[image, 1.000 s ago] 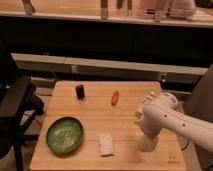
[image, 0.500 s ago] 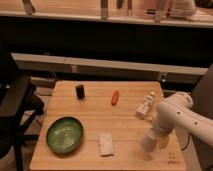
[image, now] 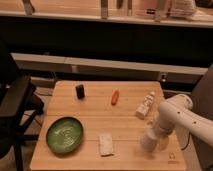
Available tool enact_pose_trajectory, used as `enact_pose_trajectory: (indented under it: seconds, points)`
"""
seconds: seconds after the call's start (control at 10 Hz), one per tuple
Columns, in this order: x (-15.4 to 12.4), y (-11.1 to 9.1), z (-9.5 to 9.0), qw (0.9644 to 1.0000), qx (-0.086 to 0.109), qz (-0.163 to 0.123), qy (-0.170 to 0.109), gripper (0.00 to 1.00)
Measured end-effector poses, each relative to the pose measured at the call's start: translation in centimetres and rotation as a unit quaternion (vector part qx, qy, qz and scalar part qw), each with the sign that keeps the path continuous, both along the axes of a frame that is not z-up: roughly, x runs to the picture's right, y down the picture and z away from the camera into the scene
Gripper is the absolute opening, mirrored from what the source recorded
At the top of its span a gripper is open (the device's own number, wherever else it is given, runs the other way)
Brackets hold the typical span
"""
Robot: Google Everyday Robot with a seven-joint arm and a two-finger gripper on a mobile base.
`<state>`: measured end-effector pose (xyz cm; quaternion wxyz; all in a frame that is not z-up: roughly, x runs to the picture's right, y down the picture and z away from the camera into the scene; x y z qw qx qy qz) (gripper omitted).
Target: Place the ceramic cup over the eraser
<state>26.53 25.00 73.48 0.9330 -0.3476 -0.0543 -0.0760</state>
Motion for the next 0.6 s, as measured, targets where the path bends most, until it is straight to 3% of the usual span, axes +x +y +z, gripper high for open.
enact_pose_trajectory:
  seconds: [0.4, 0.6]
  points:
    - [-1.1, -0.1, -0.2, 0.9999, 0.004, -0.003, -0.009, 0.79]
    - [-1.7, 0.0, -0.2, 0.9995, 0.004, -0.007, -0.031, 0.6]
